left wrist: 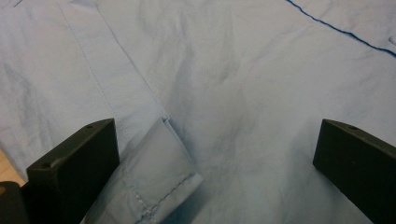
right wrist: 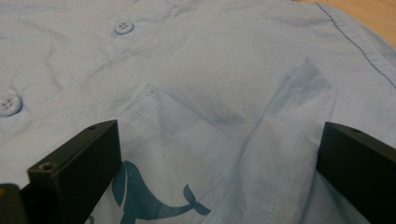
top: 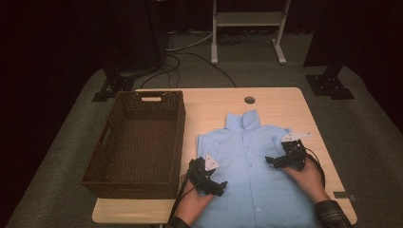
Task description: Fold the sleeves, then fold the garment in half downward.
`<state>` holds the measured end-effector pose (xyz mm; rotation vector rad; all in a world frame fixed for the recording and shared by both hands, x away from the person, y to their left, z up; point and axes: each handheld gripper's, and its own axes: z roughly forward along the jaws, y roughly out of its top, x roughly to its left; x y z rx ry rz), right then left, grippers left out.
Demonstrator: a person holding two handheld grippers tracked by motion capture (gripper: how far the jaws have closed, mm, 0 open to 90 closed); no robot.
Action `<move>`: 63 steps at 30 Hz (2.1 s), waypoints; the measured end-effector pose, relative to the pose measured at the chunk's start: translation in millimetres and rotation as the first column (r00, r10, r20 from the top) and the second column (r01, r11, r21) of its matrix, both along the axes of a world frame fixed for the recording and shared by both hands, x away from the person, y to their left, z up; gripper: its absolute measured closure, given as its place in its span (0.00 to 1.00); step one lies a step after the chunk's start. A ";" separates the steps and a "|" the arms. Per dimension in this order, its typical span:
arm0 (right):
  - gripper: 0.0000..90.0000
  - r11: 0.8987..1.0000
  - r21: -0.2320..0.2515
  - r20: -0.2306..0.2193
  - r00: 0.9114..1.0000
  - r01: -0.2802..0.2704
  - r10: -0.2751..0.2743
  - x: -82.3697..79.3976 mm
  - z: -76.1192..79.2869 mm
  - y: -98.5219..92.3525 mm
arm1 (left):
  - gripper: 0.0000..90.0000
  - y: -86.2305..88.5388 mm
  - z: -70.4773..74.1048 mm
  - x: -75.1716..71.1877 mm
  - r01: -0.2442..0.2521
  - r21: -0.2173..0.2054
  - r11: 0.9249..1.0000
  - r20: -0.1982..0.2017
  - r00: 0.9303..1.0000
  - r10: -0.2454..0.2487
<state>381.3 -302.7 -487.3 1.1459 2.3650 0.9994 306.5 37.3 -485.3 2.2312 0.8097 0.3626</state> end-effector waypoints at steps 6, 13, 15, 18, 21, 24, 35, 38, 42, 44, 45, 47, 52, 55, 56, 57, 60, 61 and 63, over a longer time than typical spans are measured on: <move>0.00 1.000 -0.001 -0.001 1.000 0.002 -0.002 -9.5 -0.1 -2.2 | 0.00 -2.0 -0.1 -10.1 0.006 -0.001 1.000 -0.001 1.000 -0.006; 0.00 1.000 -0.001 0.001 1.000 -0.003 0.003 -19.9 -0.2 -4.5 | 0.00 -3.7 -0.1 -19.8 0.005 0.000 1.000 -0.001 1.000 -0.005; 0.00 1.000 0.000 0.000 1.000 -0.008 0.008 -22.3 -0.2 -5.0 | 0.00 -4.0 0.0 -23.0 0.004 0.000 1.000 -0.001 1.000 -0.004; 0.00 1.000 -0.001 0.000 1.000 -0.015 0.015 -25.7 -0.3 -5.9 | 0.00 -4.4 -0.1 -26.6 0.012 -0.001 1.000 0.002 1.000 -0.012; 0.00 1.000 0.000 0.002 1.000 -0.019 0.019 -28.3 -0.4 -6.8 | 0.00 -4.6 0.9 -30.9 0.023 0.009 1.000 0.005 1.000 -0.023; 0.00 1.000 0.000 0.001 1.000 -0.020 0.020 -31.5 -0.4 -7.8 | 0.00 -5.3 4.5 -33.9 0.034 0.006 0.999 0.020 0.999 -0.034; 0.00 1.000 -0.001 0.002 1.000 -0.027 0.027 -45.4 -0.5 -16.1 | 0.00 -2.8 15.4 -34.7 0.059 -0.023 0.998 0.034 0.998 -0.059; 0.00 1.000 -0.002 0.001 1.000 -0.026 0.026 -47.6 -0.6 -17.2 | 0.00 -2.6 15.7 -34.1 0.063 -0.028 0.998 0.030 0.998 -0.063; 0.00 1.000 -0.002 0.002 1.000 -0.027 0.027 -53.1 -0.7 -20.2 | 0.00 -3.7 16.3 -34.1 0.074 -0.028 0.997 0.027 0.997 -0.073; 0.00 1.000 -0.002 0.002 1.000 -0.027 0.027 -54.1 -0.7 -20.9 | 0.00 -4.3 17.3 -34.1 0.079 -0.030 0.996 0.023 0.997 -0.078; 0.00 1.000 -0.002 0.001 1.000 -0.026 0.026 -56.3 -0.7 -22.0 | 0.00 -4.0 19.0 -34.1 0.084 -0.031 0.996 0.030 0.996 -0.083; 0.00 1.000 -0.002 0.002 1.000 -0.023 0.023 -58.8 -0.8 -23.3 | 0.00 -4.0 20.2 -34.4 0.085 -0.039 0.996 0.032 0.996 -0.084; 0.00 1.000 -0.002 0.002 1.000 -0.019 0.019 -65.0 -0.9 -26.4 | 0.00 -4.1 21.4 -34.1 0.096 -0.044 0.994 0.035 0.995 -0.095; 0.00 1.000 -0.001 0.002 1.000 -0.014 0.014 -70.1 -0.9 -29.2 | 0.00 -5.9 21.4 -32.9 0.112 -0.035 0.993 0.037 0.993 -0.111; 0.00 1.000 -0.001 0.002 1.000 -0.014 0.014 -70.1 -0.9 -29.2 | 0.00 -5.9 21.4 -32.9 0.112 -0.035 0.993 0.037 0.993 -0.111; 0.00 1.000 -0.001 0.002 1.000 -0.014 0.014 -72.3 -0.9 -30.4 | 0.00 -6.2 21.7 -32.6 0.116 -0.033 0.993 0.037 0.993 -0.115; 0.00 1.000 -0.001 0.001 1.000 -0.013 0.013 -74.3 -0.9 -31.5 | 0.00 -6.4 23.3 -31.4 0.125 -0.037 0.991 0.043 0.991 -0.124; 0.00 1.000 -0.001 0.002 1.000 -0.014 0.014 -75.8 -0.9 -32.3 | 0.00 -6.0 24.2 -31.0 0.129 -0.039 0.991 0.044 0.991 -0.128; 0.00 1.000 -0.001 0.001 1.000 -0.013 0.013 -77.3 -1.0 -33.0 | 0.00 -5.5 26.8 -30.0 0.133 -0.042 0.990 0.047 0.990 -0.131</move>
